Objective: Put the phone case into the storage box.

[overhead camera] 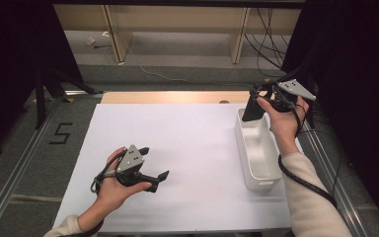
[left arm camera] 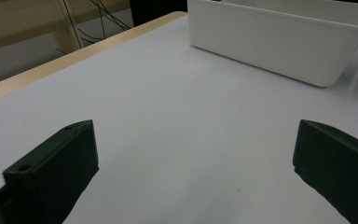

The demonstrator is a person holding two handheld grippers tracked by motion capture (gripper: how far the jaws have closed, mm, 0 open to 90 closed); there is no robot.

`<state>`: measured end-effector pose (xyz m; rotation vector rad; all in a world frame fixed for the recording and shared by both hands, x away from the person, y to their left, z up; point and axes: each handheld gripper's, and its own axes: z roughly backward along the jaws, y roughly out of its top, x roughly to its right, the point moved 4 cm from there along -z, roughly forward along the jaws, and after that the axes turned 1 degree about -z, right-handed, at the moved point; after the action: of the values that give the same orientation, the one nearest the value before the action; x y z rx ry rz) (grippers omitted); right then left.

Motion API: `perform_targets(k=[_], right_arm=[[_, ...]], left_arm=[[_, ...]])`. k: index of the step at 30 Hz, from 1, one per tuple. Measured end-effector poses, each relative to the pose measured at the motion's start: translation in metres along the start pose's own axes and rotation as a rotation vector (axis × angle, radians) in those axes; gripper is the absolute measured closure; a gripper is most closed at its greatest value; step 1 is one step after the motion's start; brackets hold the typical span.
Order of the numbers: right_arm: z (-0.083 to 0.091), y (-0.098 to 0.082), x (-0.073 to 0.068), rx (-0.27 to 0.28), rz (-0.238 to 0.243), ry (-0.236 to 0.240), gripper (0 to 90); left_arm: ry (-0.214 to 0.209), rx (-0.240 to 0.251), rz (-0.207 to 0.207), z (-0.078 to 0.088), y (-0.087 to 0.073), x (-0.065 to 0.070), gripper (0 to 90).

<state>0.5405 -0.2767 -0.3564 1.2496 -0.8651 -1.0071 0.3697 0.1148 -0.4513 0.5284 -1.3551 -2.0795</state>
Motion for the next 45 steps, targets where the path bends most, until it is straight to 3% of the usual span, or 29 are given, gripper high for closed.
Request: perform_targets(k=[45], right_arm=[[-0.011, -0.003, 0.002, -0.010, -0.001, -0.003, 15.0]], left_arm=[[0.000, -0.001, 0.000, 0.000, 0.000, 0.000, 0.0]])
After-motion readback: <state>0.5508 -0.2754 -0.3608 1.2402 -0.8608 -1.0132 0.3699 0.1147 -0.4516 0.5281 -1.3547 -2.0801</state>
